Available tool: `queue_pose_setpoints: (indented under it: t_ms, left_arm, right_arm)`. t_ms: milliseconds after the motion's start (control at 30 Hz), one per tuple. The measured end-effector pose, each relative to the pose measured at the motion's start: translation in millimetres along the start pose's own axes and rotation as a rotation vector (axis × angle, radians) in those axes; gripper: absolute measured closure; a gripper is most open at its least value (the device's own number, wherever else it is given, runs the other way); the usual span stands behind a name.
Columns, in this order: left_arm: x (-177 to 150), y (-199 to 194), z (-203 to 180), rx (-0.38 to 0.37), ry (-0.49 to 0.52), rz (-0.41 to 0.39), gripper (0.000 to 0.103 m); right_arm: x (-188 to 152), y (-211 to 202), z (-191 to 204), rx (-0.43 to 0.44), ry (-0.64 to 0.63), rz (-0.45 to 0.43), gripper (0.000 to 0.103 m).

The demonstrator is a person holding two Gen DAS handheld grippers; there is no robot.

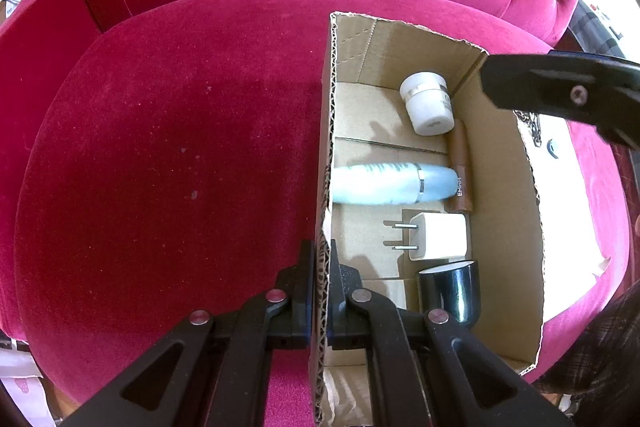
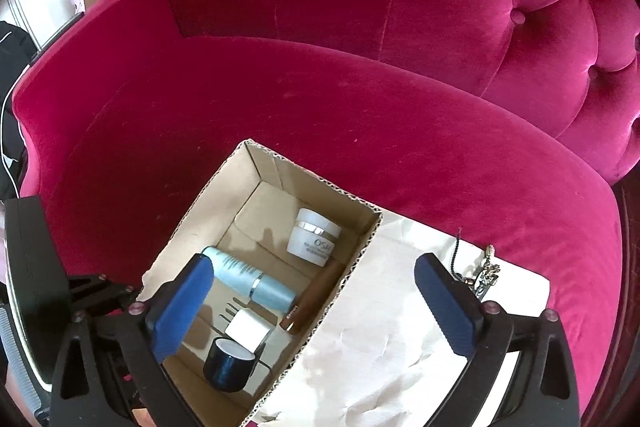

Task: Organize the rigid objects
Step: 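Open the right tool to drop the white jar into the box, then withdraw the right tool back over the paper toward the blue tag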

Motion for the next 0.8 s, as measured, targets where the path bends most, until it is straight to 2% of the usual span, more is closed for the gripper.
queue_pose_setpoints:
  t_ms: [367,800]
  left_arm:
    - [0,1,-1,0.003,0.001,0.002,0.099]
    - [1,-1,-3,0.006,0.003,0.004,0.099]
  right_arm:
    - [-4,-18,-31,-0.011,0.018,-0.009,0.0]
    - [-23,-23,-101,-0.06,0.131,0.002,0.0]
Point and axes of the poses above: each gripper's, at about its wrist camera, not at the fingertips, and y roughly the way its jaws point, z to its left, x to its top, the point moved 4 cm from there along y, roughly the way its jaws point, and after that the axes turned 10 degrees about z, right-handed, at the moved point
